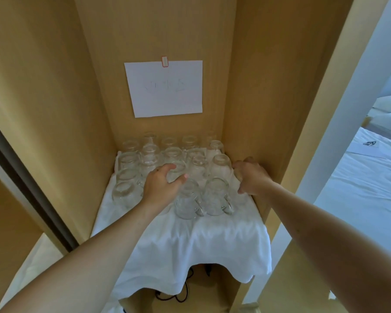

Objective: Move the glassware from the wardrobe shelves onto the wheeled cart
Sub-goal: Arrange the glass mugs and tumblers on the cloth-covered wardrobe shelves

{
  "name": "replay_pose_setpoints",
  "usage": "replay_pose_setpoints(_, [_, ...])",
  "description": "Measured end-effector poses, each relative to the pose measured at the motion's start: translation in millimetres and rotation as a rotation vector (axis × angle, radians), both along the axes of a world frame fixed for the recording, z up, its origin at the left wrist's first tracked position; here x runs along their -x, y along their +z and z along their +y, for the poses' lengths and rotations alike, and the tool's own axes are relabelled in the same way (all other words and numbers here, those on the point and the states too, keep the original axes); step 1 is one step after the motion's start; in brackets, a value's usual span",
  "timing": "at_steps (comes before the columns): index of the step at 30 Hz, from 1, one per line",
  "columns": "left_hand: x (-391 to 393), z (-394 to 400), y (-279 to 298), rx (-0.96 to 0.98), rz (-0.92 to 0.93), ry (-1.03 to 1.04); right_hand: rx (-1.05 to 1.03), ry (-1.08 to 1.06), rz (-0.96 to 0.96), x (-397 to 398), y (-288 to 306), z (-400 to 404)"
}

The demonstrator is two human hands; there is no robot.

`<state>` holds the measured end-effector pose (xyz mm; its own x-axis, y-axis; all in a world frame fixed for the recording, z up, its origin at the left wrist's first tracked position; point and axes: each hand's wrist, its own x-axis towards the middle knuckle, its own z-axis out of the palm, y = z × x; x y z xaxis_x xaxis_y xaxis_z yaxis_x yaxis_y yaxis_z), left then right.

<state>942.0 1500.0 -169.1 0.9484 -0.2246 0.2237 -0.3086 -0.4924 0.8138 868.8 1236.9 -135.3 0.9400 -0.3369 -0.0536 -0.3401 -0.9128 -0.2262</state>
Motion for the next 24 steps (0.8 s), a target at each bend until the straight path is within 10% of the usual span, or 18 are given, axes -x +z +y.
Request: replay_pose_setpoints(24, [-26.1, -12.4, 3.0, -0.120, -0.082, -0.045, 0.144, 0.101, 0.127, -15.0, -5.0, -4.8])
